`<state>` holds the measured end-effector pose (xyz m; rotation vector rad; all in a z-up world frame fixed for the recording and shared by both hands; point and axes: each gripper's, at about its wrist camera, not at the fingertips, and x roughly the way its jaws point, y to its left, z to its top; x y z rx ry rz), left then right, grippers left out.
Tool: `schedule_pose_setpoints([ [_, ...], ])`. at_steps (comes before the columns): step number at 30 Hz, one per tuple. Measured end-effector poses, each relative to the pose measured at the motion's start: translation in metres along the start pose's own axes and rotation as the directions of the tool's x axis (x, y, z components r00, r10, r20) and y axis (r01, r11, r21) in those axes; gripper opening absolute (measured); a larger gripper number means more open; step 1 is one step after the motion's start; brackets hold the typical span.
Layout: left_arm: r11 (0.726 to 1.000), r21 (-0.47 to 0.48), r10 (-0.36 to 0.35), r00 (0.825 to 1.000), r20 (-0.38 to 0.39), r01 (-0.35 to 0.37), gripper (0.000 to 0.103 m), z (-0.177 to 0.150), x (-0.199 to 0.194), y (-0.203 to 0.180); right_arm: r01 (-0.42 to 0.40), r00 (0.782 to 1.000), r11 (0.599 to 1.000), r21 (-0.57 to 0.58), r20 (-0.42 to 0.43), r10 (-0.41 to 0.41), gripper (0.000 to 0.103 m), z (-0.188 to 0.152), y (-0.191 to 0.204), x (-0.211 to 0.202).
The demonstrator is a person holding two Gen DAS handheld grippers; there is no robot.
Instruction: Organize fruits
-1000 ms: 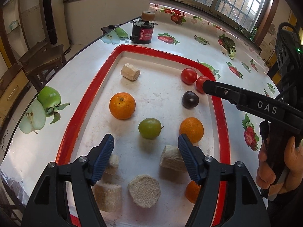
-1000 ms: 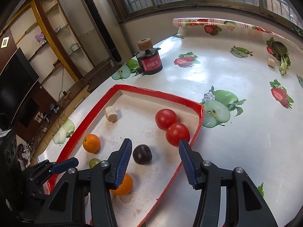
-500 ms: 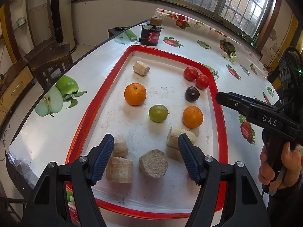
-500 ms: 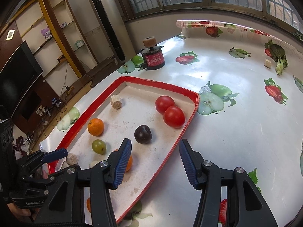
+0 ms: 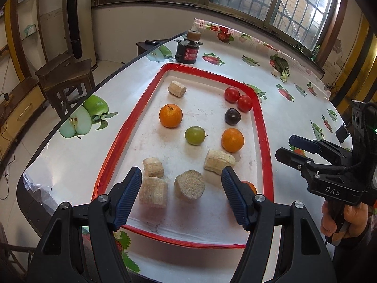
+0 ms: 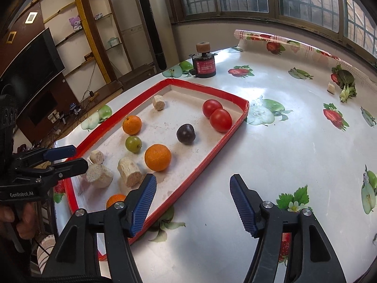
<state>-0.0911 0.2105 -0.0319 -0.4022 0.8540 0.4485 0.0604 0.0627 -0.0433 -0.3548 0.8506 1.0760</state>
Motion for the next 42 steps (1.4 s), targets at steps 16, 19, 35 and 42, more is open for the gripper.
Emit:
schedule_pose_setpoints([
  [16,0.997,0.040,0.070,0.994,0.080,-0.073,0.075,-0.015,-0.035,-0.008,-0.012,0.999,0.989,-0.150,0.050,0.020,0.078,-0.025,0.019,-0.036],
  [19,0.997,0.049,0.058,0.996,0.072,-0.062,0.075,-0.019,-0.038,-0.008,-0.018,0.998,0.983,-0.180,0.052,0.028,0.078,-0.027,0.022,-0.041],
  [35,0.994,0.055,0.091,0.991,0.096,-0.096,0.075,-0.037,-0.056,-0.008,-0.066,0.996,0.921,-0.383,0.024,0.081,0.084,-0.040,0.049,-0.053],
  [42,0.992,0.068,0.100,0.992,0.081,-0.106,0.075,-0.044,-0.059,-0.009,-0.071,0.996,0.907,-0.415,0.017,0.086,0.085,-0.044,0.052,-0.056],
])
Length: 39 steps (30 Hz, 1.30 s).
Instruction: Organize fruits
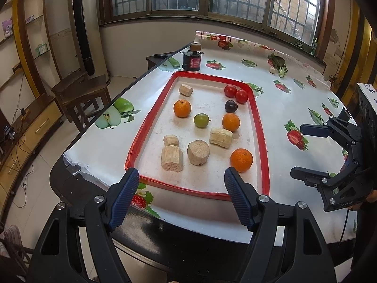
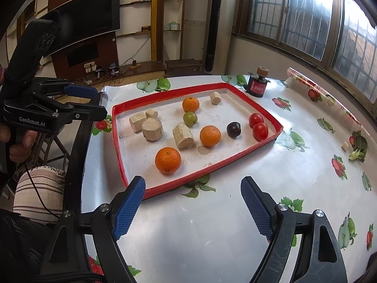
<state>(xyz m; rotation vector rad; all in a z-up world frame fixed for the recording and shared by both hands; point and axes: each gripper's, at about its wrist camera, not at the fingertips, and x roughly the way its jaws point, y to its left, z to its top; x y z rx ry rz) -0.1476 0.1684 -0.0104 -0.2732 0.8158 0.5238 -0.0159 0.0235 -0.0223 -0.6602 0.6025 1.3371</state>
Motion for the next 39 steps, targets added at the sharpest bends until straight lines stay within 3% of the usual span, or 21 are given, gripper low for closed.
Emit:
schedule_pose_setpoints([
  [32,1.000,-0.008,0.009,1.000,-0.024,-0.010,0.075,-0.0073,0.0016,0.0040,-0.004,1.000,0.999,-0.049,-0.005,0.004,0.085,-0.0066,0.0068,-0.0041],
  [39,0.999,-0.008,0.051,0.998,0.039,-0.050,0.075,-0.0044,-0.0066,0.0062,-0.005,1.000,0.999,-0.049,-0.005,0.005,0.085,-0.0074,0.0069,-0.0033],
])
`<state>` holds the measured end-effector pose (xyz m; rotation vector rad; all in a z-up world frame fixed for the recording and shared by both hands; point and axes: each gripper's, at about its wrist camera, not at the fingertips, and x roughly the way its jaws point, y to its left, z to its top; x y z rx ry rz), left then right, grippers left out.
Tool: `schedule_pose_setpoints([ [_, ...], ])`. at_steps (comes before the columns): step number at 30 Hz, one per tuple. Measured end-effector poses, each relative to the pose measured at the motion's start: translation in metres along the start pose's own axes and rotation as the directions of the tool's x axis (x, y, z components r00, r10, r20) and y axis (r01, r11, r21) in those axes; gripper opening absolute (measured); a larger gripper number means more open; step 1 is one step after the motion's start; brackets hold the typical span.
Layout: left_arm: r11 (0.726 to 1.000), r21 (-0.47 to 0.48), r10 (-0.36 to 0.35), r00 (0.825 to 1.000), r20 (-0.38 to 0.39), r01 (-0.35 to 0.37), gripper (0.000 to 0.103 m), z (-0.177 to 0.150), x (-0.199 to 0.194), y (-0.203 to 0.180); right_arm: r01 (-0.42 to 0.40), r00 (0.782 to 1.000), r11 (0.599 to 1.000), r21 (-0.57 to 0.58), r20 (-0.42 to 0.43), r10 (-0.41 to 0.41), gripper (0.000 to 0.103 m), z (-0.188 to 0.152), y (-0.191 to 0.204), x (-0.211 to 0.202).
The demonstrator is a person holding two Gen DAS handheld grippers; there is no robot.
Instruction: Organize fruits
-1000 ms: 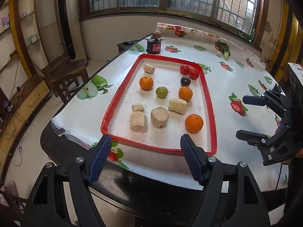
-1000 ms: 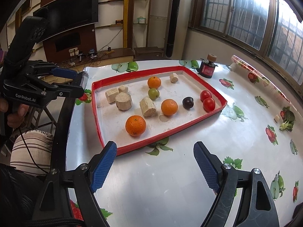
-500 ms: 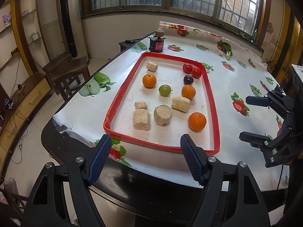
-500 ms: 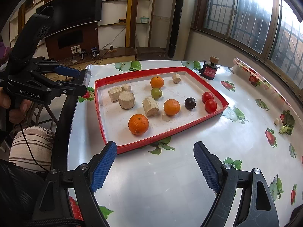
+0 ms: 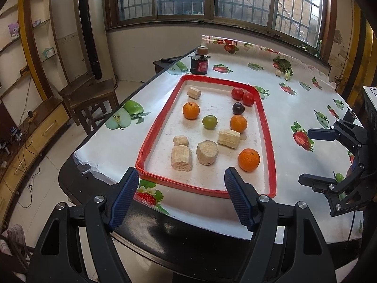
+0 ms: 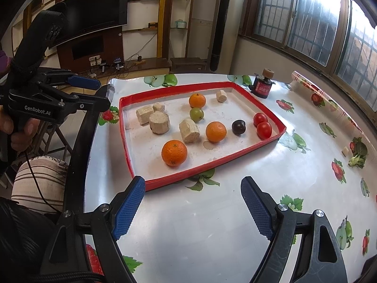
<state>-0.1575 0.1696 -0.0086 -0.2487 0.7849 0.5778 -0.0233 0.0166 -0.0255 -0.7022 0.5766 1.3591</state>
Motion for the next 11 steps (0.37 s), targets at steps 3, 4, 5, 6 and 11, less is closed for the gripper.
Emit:
schedule_pose_setpoints([
  [3,1.000,-0.003,0.009,1.000,0.008,-0.009,0.075,0.0014,-0.0015,0.0011,0.000,1.000,1.000,0.001,-0.001,0.000,0.085,0.0000,0.0000,0.0001],
  [4,1.000,-0.004,0.012,1.000,0.007,-0.012,0.075,0.0019,-0.0010,0.0012,0.000,1.000,1.000,0.001,0.000,0.000,0.085,0.0000,-0.0001,0.0001],
  [5,1.000,-0.005,0.013,1.000,0.006,-0.013,0.075,0.0022,-0.0005,0.0013,0.000,1.000,1.000,0.002,-0.001,0.000,0.085,-0.0003,-0.0003,0.0003],
  [6,1.000,-0.007,0.013,1.000,0.004,-0.013,0.075,0.0023,-0.0001,0.0013,-0.001,1.000,1.000,0.003,-0.002,0.001,0.085,-0.0014,0.0001,0.0014],
  [11,1.000,-0.004,0.008,1.000,-0.005,-0.008,0.075,0.0029,0.0014,-0.0017,-0.004,1.000,1.000,0.008,-0.004,0.004,0.085,-0.0043,0.0015,0.0027],
])
